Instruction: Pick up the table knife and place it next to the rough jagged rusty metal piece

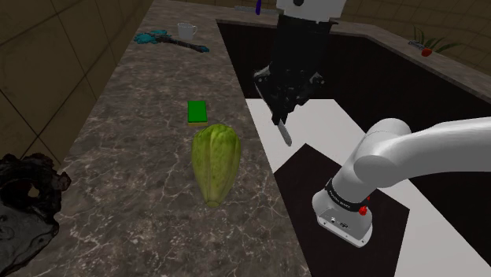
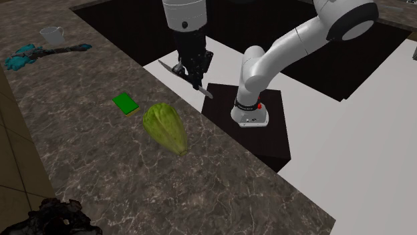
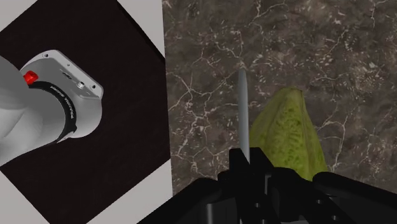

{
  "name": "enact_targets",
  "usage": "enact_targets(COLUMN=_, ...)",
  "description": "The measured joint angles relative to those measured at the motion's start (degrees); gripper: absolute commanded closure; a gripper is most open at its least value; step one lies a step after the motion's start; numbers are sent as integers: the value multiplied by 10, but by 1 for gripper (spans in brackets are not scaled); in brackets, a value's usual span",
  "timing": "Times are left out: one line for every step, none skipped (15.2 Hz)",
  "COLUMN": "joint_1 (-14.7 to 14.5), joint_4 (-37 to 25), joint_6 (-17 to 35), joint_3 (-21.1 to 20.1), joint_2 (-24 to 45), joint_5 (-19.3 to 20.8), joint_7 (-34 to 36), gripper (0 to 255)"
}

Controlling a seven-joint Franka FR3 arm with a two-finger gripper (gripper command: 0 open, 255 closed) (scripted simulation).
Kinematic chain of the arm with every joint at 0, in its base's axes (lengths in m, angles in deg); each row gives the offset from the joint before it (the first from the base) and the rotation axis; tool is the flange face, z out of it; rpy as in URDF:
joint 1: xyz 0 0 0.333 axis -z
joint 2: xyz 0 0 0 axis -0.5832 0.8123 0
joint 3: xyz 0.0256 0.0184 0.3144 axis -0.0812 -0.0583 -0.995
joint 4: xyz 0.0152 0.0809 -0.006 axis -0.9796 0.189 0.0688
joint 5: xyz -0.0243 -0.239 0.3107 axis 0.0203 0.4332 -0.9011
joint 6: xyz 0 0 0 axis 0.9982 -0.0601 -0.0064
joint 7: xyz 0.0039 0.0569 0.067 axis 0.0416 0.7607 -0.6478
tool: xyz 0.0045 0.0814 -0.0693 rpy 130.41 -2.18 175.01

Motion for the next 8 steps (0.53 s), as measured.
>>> enact_targets(joint_1=1, joint_4=-11, joint_6=-8, joint_3=1, joint_2=2, joint_5=1, joint_7=3, gripper=255)
enact_targets(joint_1=2, joint_4=-20, joint_6=-14, joint_3=3, joint_2=6, joint_5=4, joint_7=4, gripper=255)
enact_targets(joint_1=2, joint_4=-29, joint_6=-22, joint_3=6, joint_2=7, joint_5=5, joint_7=6, gripper=255)
enact_targets(joint_1=3, joint_4=-38, joint_6=-27, joint_3=7, joint_2=12, joint_5=7, joint_7=7, gripper=255)
enact_targets(joint_1=4, joint_4=-44, joint_6=-30, joint_3=8, joint_2=14, joint_5=8, joint_7=7, gripper=255)
enact_targets(joint_1=6, joint_4=-52, joint_6=-29, joint_3=1, joint_2=21, joint_5=6, joint_7=13, gripper=255)
enact_targets(joint_1=10, joint_4=-62, joint_6=-23, joint_3=-8, joint_2=34, joint_5=5, joint_7=19, gripper=255)
enact_targets(joint_1=16, joint_4=-78, joint_6=-15, joint_3=-24, joint_2=54, joint_5=3, joint_7=29, gripper=255)
